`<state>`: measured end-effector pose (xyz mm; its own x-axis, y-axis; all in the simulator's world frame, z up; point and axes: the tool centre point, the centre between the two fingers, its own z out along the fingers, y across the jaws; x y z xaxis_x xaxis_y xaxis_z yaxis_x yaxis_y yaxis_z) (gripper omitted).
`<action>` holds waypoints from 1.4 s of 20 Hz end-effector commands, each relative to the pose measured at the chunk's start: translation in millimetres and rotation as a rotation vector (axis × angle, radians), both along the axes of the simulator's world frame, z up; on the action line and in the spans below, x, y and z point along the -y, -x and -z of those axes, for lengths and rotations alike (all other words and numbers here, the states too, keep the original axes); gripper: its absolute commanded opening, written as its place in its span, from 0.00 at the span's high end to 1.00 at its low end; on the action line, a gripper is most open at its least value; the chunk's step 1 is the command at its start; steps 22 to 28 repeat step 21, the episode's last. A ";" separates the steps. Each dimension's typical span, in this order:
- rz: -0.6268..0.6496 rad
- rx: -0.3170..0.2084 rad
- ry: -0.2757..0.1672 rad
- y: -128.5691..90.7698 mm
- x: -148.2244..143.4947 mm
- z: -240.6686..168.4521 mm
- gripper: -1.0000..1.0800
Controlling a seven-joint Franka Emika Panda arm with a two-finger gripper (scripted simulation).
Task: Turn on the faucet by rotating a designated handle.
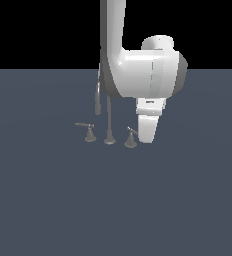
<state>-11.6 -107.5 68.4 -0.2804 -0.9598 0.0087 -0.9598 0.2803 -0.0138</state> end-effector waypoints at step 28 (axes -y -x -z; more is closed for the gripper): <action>-0.034 -0.011 -0.011 -14.0 -95.2 3.3 1.00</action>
